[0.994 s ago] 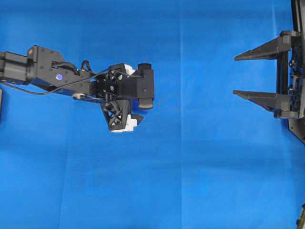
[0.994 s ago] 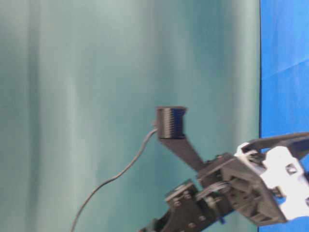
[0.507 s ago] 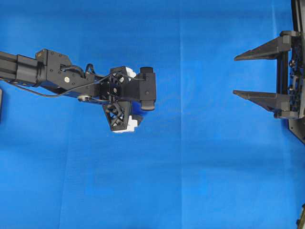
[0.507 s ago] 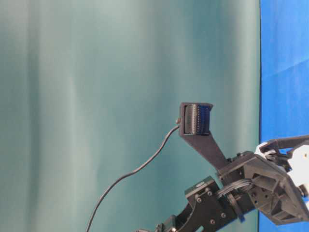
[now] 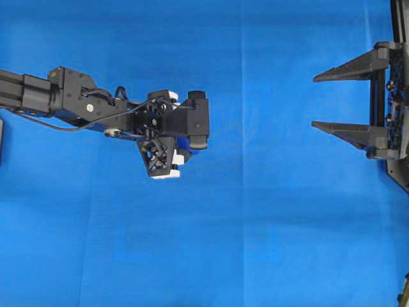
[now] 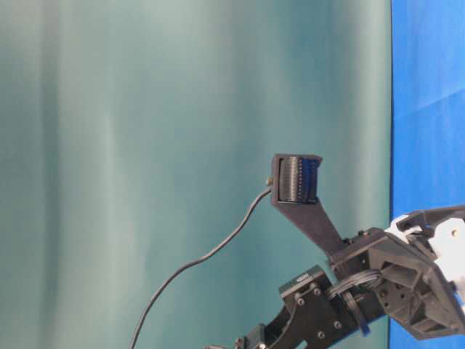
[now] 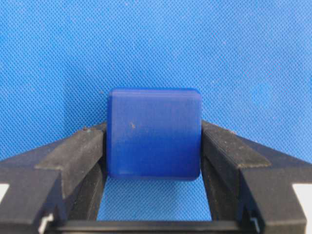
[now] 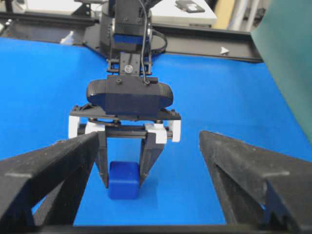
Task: Handover the blue block to the right arm after grasping it with the left arm, then place it in the designated position.
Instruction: 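Close the left gripper on the blue cube, then lift the cube and rotate the left gripper to hold it upright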
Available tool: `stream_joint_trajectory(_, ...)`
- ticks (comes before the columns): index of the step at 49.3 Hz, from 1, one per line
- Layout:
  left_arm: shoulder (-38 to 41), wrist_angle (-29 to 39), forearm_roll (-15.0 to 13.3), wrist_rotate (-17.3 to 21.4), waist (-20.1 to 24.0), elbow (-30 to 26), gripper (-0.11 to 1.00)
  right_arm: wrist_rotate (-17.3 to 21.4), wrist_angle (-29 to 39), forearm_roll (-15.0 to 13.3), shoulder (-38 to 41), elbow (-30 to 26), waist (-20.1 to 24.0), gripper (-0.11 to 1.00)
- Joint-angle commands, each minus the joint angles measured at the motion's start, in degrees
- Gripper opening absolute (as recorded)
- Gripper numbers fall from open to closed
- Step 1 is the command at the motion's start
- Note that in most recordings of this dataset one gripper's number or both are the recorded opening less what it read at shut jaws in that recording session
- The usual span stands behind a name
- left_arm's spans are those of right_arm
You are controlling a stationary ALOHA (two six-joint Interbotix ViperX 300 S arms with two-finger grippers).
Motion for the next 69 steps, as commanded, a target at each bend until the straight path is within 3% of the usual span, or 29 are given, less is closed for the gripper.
stream_joint_trajectory(1,-2.02,-0.18,0.09,-0.09,-0.18,-0.35,0.49,0.09,-0.53,0.09,0.26,-1.14,-0.09,0.97)
stream_joint_trajectory(19,-4.66,3.25,0.09,-0.18,-0.79,-0.97,0.49,0.09,-0.18,0.09,0.26,-1.14,-0.09,0.97)
stream_joint_trajectory(41,-17.84,12.74,0.18,-0.18,-2.02,-3.60,0.49,0.09,-0.18,0.09,0.09,-1.23,-0.09,0.97)
stream_joint_trajectory(69,-28.48,25.93,0.18,0.09,-3.69,-12.22,0.49,0.09,-0.18,0.18,0.09,-1.58,-0.09,0.97)
